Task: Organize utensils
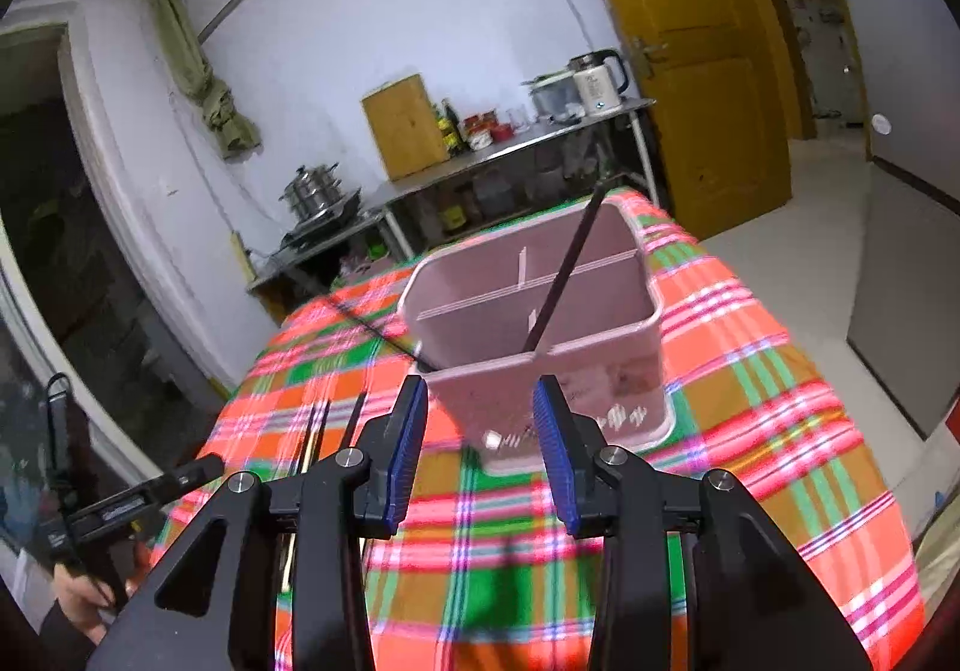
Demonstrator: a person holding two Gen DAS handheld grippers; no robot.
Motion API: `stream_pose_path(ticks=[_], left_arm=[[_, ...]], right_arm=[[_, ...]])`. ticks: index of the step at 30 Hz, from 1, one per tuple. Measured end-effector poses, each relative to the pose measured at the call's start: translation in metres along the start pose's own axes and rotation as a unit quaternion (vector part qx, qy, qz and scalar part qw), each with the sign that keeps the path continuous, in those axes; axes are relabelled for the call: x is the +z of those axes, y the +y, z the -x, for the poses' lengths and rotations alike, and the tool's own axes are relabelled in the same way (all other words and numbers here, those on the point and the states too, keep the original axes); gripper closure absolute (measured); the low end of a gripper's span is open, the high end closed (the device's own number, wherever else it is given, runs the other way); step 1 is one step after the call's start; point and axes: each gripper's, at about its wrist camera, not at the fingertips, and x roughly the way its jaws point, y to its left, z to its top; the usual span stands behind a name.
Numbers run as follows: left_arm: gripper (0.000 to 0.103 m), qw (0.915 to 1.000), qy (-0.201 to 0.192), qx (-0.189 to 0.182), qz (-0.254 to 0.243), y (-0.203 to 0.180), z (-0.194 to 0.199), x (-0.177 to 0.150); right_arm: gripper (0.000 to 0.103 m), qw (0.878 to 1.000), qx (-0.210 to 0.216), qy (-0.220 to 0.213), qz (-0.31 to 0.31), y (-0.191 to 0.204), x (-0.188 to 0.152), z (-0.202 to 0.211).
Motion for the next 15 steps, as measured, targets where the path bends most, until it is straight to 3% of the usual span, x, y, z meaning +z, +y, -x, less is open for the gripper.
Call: stream_pose_path(ticks=[4,12,15], left_arm=[[0.066,0.9997,0.014,0.021,0.008,0.012,-0.009,-0.012],[0.072,0.9972,0.031,0.065,0.017,0.033,-0.029,-0.016],[0.073,0.9961,0.04,0.076,0.017,0.037,-0.042,-0.015]], right_arm=[[0.065,0.999,0.014,0.038,0.021,0.015,-0.02,-0.015],[0.066,0.993,0.037,0.099,0.057,0.046,-0.05,-0.054],[0.075,0.99,0.029,0.119,0.07,0.053,-0.057,-0.072]])
